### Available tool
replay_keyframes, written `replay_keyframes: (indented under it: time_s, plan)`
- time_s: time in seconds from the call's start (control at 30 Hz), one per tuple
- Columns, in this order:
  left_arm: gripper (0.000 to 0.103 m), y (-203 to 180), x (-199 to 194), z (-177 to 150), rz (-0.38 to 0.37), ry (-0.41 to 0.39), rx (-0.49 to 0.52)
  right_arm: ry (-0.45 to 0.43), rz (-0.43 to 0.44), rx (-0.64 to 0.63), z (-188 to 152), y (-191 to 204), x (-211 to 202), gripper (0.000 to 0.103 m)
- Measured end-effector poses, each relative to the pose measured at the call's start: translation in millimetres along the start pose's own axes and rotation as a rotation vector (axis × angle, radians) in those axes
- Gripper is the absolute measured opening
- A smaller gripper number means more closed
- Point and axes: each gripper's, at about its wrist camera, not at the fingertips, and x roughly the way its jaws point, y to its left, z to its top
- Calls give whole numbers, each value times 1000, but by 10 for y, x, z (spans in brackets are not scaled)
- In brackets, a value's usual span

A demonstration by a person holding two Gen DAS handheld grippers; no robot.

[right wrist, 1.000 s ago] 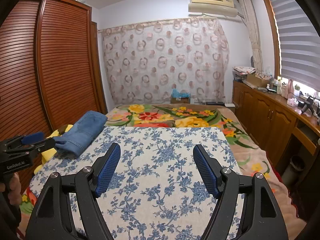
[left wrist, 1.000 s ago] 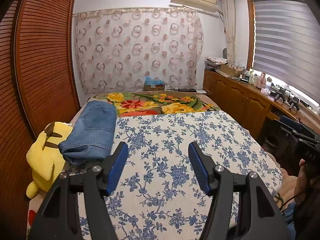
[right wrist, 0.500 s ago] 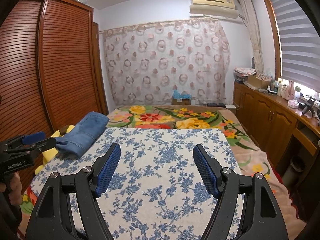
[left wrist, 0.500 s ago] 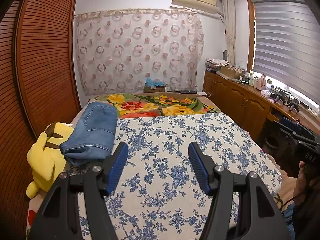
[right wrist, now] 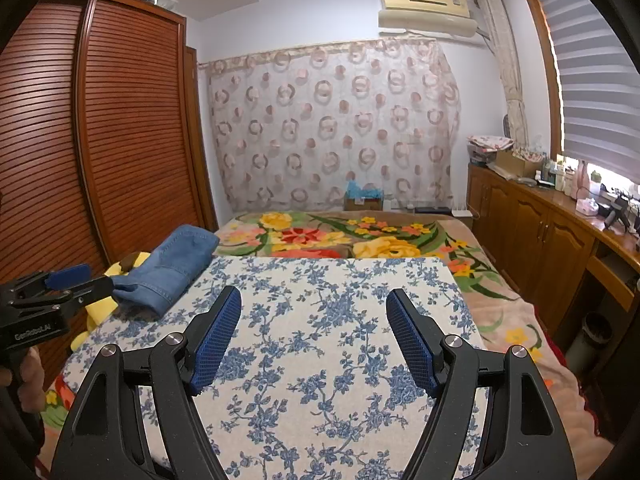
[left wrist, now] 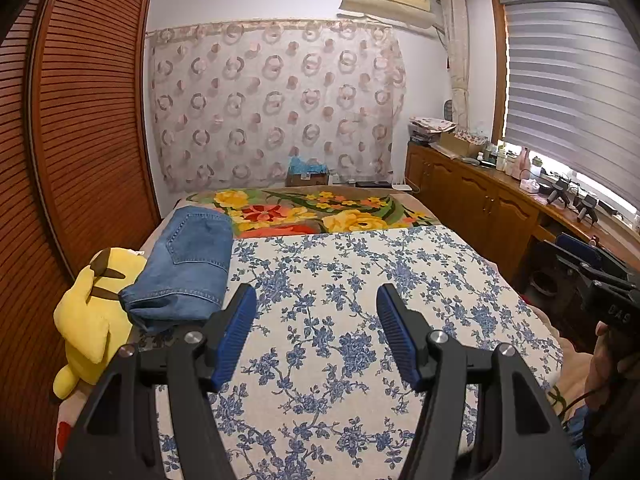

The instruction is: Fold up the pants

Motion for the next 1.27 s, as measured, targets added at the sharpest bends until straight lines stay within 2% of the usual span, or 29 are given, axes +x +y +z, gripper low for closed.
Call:
replay_keyframes:
  time_s: [1.27]
  plan:
    - [62, -1, -2, -8, -1, 0, 2, -2, -1, 3, -5, 1, 9, 77]
